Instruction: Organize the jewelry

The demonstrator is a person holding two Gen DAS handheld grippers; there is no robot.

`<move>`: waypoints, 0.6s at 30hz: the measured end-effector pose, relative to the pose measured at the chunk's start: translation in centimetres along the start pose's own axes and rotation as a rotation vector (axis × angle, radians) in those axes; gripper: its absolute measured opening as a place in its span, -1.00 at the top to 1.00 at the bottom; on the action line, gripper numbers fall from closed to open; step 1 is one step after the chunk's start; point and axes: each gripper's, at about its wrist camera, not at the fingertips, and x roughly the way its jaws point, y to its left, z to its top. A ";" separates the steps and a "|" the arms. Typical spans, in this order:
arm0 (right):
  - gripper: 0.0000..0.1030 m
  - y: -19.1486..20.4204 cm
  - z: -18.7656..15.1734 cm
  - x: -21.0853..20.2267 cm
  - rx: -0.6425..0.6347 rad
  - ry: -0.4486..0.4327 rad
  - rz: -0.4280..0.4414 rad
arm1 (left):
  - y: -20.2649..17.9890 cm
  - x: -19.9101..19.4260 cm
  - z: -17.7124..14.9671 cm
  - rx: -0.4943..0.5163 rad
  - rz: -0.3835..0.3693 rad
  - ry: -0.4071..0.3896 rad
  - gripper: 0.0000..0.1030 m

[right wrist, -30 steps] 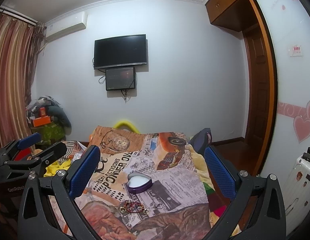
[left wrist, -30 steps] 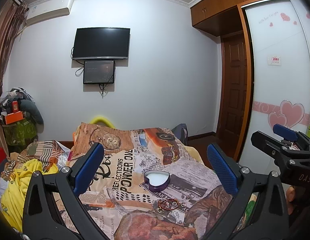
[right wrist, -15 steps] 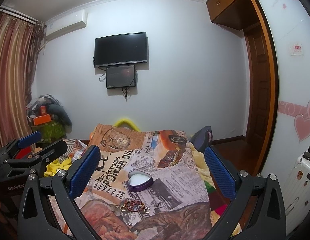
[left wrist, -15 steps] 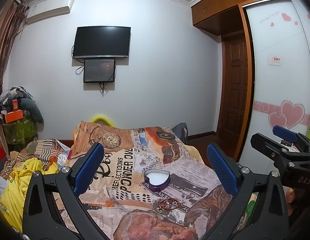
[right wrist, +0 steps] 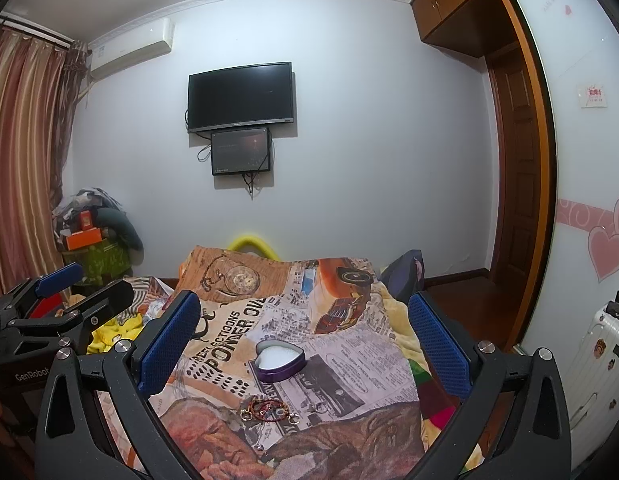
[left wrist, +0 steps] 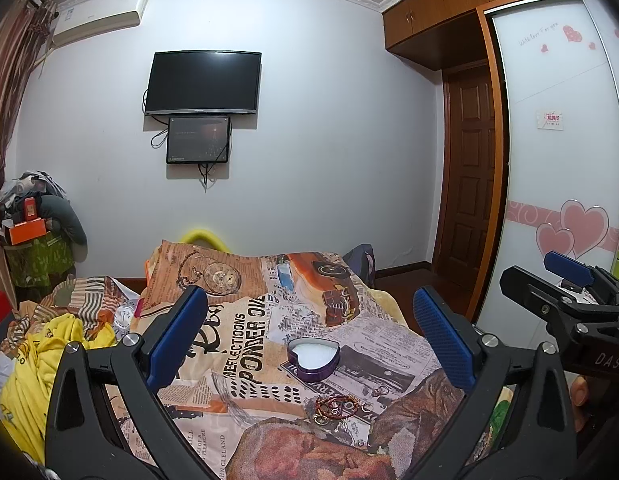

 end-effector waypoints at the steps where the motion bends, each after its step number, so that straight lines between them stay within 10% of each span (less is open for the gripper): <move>1: -1.00 0.0 0.0 0.0 0.000 0.001 0.000 | 0.0 0.0 0.0 0.000 0.000 0.000 -1.00; 18: -1.00 -0.3 -0.4 0.4 0.006 0.012 -0.004 | 0.2 0.4 -0.6 -0.001 0.003 0.014 -1.00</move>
